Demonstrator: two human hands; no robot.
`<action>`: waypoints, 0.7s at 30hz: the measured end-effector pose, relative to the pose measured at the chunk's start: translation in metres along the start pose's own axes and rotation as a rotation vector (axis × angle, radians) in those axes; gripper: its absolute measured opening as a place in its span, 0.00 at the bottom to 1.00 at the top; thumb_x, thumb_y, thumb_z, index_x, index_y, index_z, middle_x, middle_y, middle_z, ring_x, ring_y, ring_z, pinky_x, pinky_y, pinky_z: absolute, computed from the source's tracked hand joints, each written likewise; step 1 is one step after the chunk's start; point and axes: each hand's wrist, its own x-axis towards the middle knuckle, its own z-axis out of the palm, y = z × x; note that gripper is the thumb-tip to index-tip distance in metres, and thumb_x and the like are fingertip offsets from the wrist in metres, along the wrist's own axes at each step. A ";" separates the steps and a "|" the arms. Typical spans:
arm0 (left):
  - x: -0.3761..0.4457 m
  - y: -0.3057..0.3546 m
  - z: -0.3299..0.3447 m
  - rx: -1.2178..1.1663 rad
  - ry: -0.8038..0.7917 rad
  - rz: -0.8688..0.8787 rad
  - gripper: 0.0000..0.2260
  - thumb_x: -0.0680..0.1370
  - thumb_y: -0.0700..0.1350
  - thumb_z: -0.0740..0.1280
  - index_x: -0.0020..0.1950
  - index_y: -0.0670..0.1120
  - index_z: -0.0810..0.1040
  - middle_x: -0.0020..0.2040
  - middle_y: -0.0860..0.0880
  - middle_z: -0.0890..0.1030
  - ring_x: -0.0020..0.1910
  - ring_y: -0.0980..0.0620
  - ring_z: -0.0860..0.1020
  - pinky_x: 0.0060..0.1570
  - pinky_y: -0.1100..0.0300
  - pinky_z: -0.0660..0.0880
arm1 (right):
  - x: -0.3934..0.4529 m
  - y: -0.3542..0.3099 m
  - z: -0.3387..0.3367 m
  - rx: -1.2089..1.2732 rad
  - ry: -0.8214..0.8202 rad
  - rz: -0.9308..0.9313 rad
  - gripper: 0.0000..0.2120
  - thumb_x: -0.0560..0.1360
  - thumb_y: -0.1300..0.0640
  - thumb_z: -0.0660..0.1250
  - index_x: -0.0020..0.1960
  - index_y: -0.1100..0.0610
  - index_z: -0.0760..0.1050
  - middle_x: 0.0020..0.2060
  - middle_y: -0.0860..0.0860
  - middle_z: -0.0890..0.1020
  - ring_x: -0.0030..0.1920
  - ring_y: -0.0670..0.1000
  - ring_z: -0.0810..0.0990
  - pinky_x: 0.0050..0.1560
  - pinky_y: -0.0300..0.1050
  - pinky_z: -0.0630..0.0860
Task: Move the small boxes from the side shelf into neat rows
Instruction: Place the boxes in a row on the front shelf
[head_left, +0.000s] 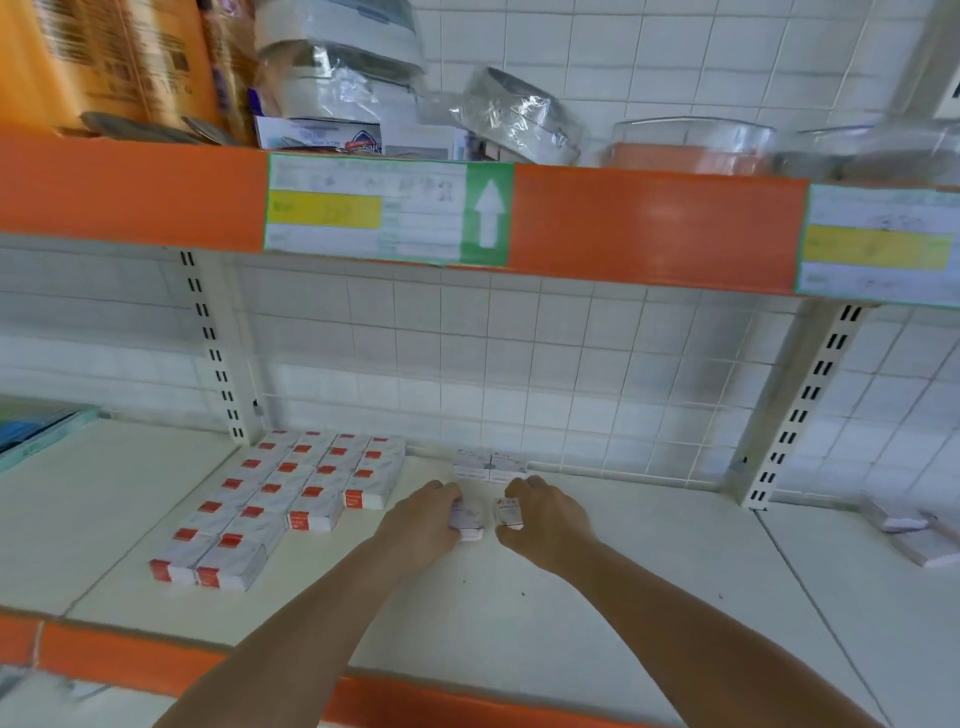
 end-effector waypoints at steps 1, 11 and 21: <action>0.004 -0.003 -0.001 0.014 -0.007 0.023 0.15 0.78 0.43 0.62 0.65 0.46 0.70 0.58 0.47 0.73 0.54 0.47 0.75 0.49 0.58 0.71 | 0.003 -0.003 0.002 0.005 0.005 0.026 0.22 0.76 0.46 0.64 0.67 0.52 0.68 0.61 0.49 0.73 0.59 0.53 0.75 0.53 0.45 0.74; 0.041 -0.022 -0.002 0.026 -0.049 0.143 0.21 0.79 0.43 0.61 0.72 0.47 0.67 0.64 0.45 0.67 0.58 0.46 0.75 0.54 0.55 0.74 | 0.020 -0.020 0.013 0.092 0.042 0.257 0.19 0.75 0.48 0.65 0.63 0.53 0.71 0.58 0.51 0.74 0.58 0.54 0.76 0.51 0.46 0.74; 0.057 -0.019 0.004 -0.016 -0.011 0.186 0.20 0.80 0.42 0.61 0.72 0.48 0.68 0.70 0.47 0.66 0.63 0.49 0.73 0.60 0.61 0.72 | 0.030 -0.023 0.017 0.116 0.065 0.298 0.14 0.77 0.49 0.64 0.59 0.54 0.73 0.56 0.51 0.74 0.54 0.55 0.77 0.49 0.45 0.74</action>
